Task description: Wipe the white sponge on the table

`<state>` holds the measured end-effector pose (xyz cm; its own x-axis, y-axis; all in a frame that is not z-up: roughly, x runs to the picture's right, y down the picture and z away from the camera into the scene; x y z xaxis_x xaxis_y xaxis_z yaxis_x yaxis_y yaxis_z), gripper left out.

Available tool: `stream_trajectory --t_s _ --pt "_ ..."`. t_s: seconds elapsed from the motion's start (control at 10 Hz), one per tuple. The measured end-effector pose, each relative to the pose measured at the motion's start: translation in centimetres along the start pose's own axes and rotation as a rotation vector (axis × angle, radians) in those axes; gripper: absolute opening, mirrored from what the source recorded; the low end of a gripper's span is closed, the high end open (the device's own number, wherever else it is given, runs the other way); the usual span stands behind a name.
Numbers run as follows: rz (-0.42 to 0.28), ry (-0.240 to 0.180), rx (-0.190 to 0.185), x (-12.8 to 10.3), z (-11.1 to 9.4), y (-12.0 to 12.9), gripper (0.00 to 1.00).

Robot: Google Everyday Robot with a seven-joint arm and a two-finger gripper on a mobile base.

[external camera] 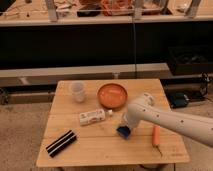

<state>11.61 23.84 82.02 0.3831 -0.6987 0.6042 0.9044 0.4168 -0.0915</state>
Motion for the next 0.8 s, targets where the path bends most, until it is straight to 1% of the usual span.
stream_trajectory --t_s 0.2,0.3,0.7,0.8 --pt "-0.004 -0.008 -0.007 -2.0 -0.2 1.0 0.04" --pt "-0.015 -0.002 -0.018 -3.5 -0.5 1.6 0.04" --pt "-0.051 0.009 -0.048 -7.0 -1.2 3.2 0.04" --pt "-0.069 0.004 -0.060 -7.6 -1.1 3.0 0.04"
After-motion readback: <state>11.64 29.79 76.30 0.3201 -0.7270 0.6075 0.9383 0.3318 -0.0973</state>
